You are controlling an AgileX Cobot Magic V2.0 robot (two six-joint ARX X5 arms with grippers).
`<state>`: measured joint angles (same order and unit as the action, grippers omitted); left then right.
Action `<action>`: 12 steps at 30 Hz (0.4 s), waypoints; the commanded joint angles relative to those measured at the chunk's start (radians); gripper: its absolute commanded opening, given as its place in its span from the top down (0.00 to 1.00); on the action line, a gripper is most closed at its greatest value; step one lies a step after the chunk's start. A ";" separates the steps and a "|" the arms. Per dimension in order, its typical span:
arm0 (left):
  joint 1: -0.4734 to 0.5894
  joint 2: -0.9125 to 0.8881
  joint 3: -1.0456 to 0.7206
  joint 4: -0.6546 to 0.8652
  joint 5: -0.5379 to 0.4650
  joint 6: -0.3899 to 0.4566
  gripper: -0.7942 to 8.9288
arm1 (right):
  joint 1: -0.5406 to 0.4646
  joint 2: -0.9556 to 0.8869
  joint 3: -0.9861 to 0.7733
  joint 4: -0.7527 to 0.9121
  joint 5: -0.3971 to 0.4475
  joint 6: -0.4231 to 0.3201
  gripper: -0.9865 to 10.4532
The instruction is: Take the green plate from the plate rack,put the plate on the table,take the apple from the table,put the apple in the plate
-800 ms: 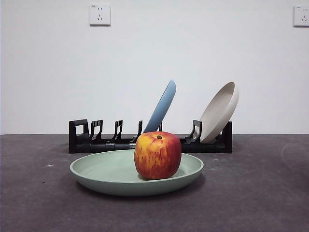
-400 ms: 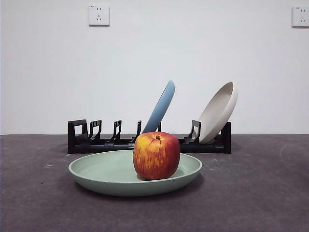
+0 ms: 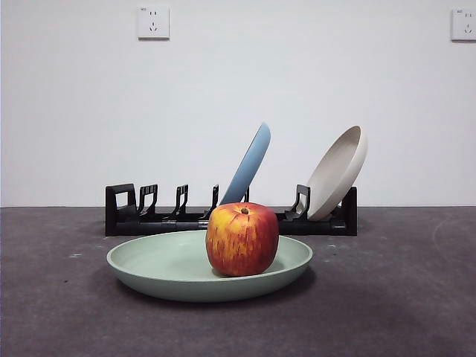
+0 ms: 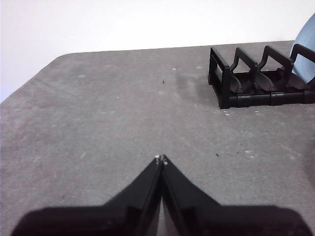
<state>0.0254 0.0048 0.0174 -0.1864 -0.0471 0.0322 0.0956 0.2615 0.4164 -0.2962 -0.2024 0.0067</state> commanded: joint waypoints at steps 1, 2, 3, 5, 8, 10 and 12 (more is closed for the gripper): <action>0.003 -0.001 -0.013 0.003 0.000 -0.007 0.92 | -0.030 -0.063 -0.127 0.109 -0.001 -0.008 0.91; 0.003 -0.001 -0.013 0.003 0.000 -0.007 0.92 | -0.037 -0.082 -0.165 0.140 0.000 -0.008 0.91; 0.003 -0.001 -0.013 0.003 0.000 -0.007 0.92 | -0.043 -0.102 -0.200 0.168 0.000 -0.007 0.91; 0.003 -0.001 -0.013 0.003 0.000 -0.007 0.92 | -0.048 -0.140 -0.259 0.206 0.000 -0.003 0.91; 0.003 -0.001 -0.013 0.003 0.000 -0.007 0.92 | -0.050 -0.190 -0.319 0.217 0.002 0.004 0.91; 0.003 -0.001 -0.013 0.003 0.000 -0.007 0.92 | -0.050 -0.212 -0.344 0.217 0.002 0.004 0.91; 0.003 -0.001 -0.013 0.003 0.000 -0.007 0.92 | -0.050 -0.229 -0.360 0.211 0.002 0.003 0.91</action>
<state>0.0254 0.0048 0.0174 -0.1864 -0.0471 0.0322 0.0463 0.0414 0.0696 -0.0944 -0.2020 0.0071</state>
